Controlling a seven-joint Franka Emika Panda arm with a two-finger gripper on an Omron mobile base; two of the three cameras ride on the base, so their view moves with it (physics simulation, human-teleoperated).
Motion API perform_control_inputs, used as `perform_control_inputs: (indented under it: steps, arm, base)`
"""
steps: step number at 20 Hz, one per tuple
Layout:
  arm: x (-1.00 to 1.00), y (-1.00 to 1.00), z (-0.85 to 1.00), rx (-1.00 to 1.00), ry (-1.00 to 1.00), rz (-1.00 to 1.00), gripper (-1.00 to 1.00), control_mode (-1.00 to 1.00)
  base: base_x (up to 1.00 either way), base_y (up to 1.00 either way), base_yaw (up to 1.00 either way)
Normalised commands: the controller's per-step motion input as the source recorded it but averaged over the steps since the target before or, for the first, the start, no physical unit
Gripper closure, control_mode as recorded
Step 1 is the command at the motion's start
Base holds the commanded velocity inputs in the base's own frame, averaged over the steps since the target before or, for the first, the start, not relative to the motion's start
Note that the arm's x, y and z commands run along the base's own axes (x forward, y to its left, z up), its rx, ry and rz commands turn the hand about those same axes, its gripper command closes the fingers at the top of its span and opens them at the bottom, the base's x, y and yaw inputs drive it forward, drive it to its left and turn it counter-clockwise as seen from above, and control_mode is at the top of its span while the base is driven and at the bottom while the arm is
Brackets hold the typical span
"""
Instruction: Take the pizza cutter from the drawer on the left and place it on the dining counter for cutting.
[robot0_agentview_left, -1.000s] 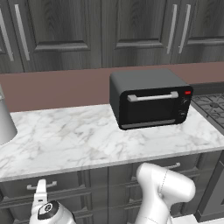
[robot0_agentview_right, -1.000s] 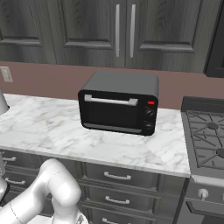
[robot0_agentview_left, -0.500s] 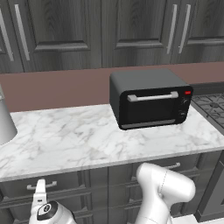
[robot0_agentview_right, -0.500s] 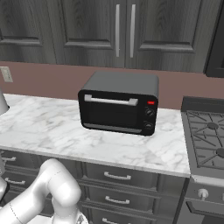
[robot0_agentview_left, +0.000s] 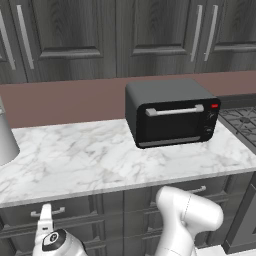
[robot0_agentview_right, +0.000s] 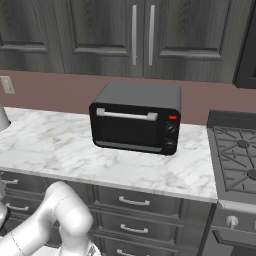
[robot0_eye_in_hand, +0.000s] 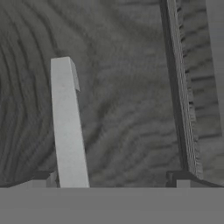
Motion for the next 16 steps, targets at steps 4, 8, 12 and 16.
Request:
perform_control_inputs:
  steps: [4,8,12,16]
  arm:
    - [0.00,0.00,0.00,0.00,0.00,0.00,1.00,-1.00]
    - [0.00,0.00,0.00,0.00,0.00,0.00,1.00,-1.00]
    - [0.00,0.00,-0.03,0.00,-0.04,0.00,1.00,-1.00]
    - [0.00,0.00,-0.04,0.00,-0.06,0.00,1.00,-1.00]
  base:
    - [0.00,0.00,0.00]
    - [0.00,0.00,0.00]
    - [0.00,0.00,0.00]
    - [0.00,0.00,0.00]
